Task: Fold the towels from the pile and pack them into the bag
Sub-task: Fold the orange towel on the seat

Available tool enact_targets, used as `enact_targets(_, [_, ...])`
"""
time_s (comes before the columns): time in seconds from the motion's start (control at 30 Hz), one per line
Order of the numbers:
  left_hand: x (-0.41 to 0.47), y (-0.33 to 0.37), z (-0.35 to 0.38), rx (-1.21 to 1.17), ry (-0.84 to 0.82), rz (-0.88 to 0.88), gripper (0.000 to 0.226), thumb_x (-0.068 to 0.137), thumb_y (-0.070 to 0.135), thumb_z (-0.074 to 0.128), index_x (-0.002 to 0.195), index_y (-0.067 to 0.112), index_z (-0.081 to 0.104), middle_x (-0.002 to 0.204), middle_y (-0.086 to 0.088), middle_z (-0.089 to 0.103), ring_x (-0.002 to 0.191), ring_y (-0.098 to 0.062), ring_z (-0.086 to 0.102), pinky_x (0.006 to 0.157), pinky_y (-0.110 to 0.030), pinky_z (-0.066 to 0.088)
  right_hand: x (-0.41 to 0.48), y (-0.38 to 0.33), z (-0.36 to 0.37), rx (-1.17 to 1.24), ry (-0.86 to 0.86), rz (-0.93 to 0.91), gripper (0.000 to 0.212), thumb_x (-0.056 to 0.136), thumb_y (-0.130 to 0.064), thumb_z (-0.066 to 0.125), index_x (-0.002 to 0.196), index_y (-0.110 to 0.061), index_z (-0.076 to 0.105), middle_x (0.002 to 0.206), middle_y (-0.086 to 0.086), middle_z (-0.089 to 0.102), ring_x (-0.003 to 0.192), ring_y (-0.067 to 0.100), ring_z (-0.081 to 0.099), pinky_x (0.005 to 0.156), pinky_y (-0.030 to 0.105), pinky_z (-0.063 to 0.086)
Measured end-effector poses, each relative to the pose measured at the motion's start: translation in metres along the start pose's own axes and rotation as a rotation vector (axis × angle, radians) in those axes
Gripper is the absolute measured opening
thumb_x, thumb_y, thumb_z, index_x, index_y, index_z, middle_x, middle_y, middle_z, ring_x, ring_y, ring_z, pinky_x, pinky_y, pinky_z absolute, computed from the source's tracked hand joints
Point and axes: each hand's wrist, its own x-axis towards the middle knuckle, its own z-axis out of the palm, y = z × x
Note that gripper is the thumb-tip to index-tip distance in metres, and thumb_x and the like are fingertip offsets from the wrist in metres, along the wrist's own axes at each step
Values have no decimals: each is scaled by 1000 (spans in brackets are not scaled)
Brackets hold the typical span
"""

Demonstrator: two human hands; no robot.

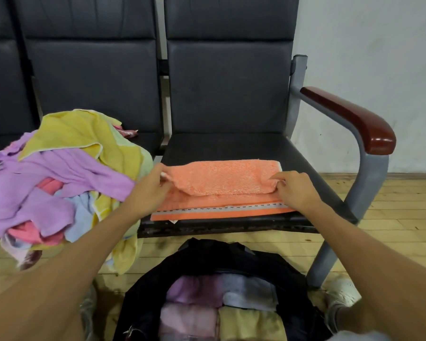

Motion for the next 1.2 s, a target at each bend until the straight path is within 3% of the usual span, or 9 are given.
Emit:
enact_targets(0.23, [-24, 12, -19, -199, 99, -76, 7, 95, 15, 54, 98, 21, 51, 89, 3, 59, 78, -11, 55, 63, -25, 41, -27, -3, -39, 118, 280, -38, 33, 95, -3, 45, 112, -11, 72, 105, 9, 73, 69, 8, 53, 72, 26, 48])
enact_targets(0.43, [-44, 7, -28, 65, -92, -130, 8, 95, 24, 56, 101, 20, 53, 90, 1, 60, 77, -14, 54, 64, -29, 38, -47, 5, -51, 16, 17, -25, 29, 99, -18, 46, 108, -10, 72, 108, 8, 71, 77, 14, 56, 62, 19, 43])
enact_targets(0.53, [-45, 0, -22, 235, -273, -134, 6, 93, 25, 58, 92, 19, 57, 94, 2, 59, 86, -15, 55, 66, -24, 38, -47, 10, -47, -49, -248, 29, 36, 99, -24, 45, 103, 0, 71, 104, 18, 69, 91, 31, 63, 76, 35, 51])
enact_targets(0.67, [-33, -1, -16, 253, -189, -155, 12, 93, 24, 55, 93, 14, 62, 90, -2, 62, 78, -14, 55, 63, -27, 37, -42, 8, -40, 78, -184, 122, 40, 97, -26, 48, 82, 6, 68, 74, 15, 61, 71, 27, 58, 65, 31, 45])
enact_targets(0.73, [-27, -1, -11, 286, -120, -192, 16, 93, 22, 54, 99, 8, 58, 85, -5, 59, 72, -17, 55, 59, -29, 38, -37, 6, -35, 83, -113, 158, 32, 94, -20, 52, 89, 5, 70, 78, 17, 66, 76, 28, 64, 69, 34, 51])
enact_targets(0.8, [-20, -5, -5, 320, -109, -244, 25, 94, 25, 54, 105, 3, 53, 96, -12, 61, 84, -25, 59, 69, -33, 46, -34, 2, -29, 95, -61, 224, 24, 91, -12, 54, 93, 5, 70, 81, 17, 67, 85, 32, 66, 72, 39, 54])
enact_targets(0.87, [-12, -13, -1, 307, -111, -339, 48, 94, 37, 56, 118, -4, 51, 117, -20, 59, 104, -33, 59, 87, -40, 50, -29, -2, -23, 109, -78, 313, 17, 89, -9, 56, 87, 4, 67, 72, 11, 60, 75, 28, 64, 59, 32, 47])
enact_targets(0.97, [-7, -14, 2, 141, -145, -477, 59, 89, 39, 66, 126, -3, 50, 123, -18, 60, 110, -34, 58, 96, -45, 49, -20, -8, -21, 221, -122, 433, 7, 88, -7, 63, 84, -4, 57, 77, 8, 56, 69, 18, 55, 58, 26, 41])
enact_targets(1.2, [-13, 14, -6, -694, 28, -689, 38, 88, -1, 64, 122, -9, 49, 96, -15, 63, 87, -26, 62, 73, -36, 52, -14, -11, -21, 459, -249, 497, 31, 76, -6, 76, 99, -3, 57, 104, 12, 61, 92, 24, 60, 81, 36, 50])
